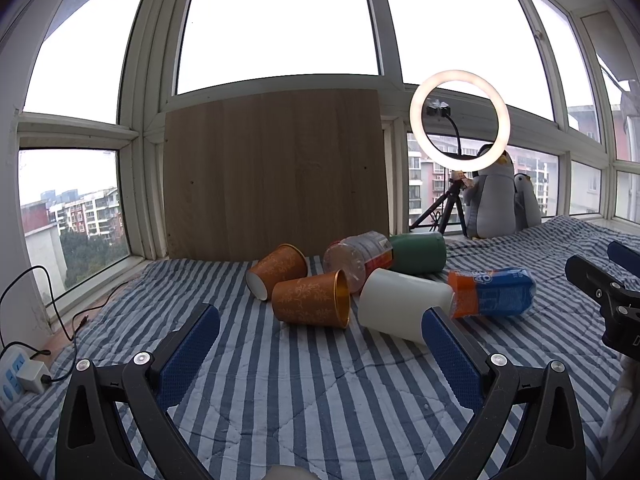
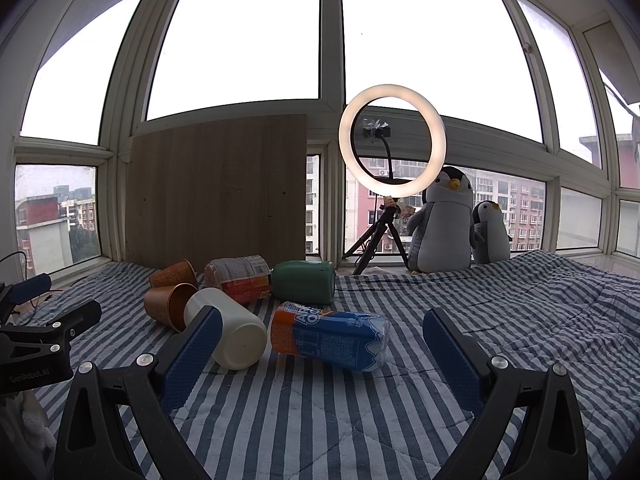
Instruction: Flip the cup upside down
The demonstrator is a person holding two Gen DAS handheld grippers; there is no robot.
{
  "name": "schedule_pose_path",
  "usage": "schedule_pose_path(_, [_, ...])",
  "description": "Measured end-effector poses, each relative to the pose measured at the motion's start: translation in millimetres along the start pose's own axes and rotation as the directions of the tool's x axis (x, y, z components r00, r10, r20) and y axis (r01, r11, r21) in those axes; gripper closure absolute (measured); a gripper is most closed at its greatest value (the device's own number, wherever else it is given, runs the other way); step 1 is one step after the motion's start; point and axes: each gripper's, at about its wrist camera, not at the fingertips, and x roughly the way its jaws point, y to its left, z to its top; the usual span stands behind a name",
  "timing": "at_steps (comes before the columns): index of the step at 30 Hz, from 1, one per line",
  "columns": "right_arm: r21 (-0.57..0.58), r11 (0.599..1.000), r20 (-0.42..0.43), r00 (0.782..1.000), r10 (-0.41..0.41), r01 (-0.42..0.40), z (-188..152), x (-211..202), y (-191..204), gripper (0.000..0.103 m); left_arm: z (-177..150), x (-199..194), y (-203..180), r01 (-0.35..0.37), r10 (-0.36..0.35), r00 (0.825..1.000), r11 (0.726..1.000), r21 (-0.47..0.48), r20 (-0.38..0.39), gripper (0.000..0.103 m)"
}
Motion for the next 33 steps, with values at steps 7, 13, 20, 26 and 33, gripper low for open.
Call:
schedule_pose_path(7, [0.0,1.0,0.0,1.0,0.0,0.0,-0.4,0.4,-0.5,0.004,-0.3,-0.3,-0.3,0.001,-0.001,1.0,1.0,0.001,-0.001,0.001])
schedule_pose_path(13, [0.001,1.0,0.001,1.0,0.0,0.0,-0.3,0.2,-0.8,0.004,-0.3,-0.3,-0.9,0.001,-0.001,1.0,1.0,0.001,-0.002,0.001])
schedule_pose_path(20, [0.001,1.0,0.001,1.0,0.0,0.0,-0.4,0.2,-0.8,0.004,-0.6,0.1,-1.3,0.002,-0.002,1.0,1.0,0.002,-0.003,0.001])
schedule_pose_path(26, [0.001,1.0,0.001,1.0,0.001,-0.001,-0.6,0.4,-0.9,0.003,-0.6,0.2,-1.4,0.002,-0.002,1.0,1.0,0.002,-0.003,0.001])
schedule_pose_path(33, [0.022,1.0,0.005,1.0,0.002,-0.003,0.8,1.0,-1.9,0.003,-3.3,1.7,-3.5,0.007,-0.007,1.0,1.0,0.002,-0.013,0.001])
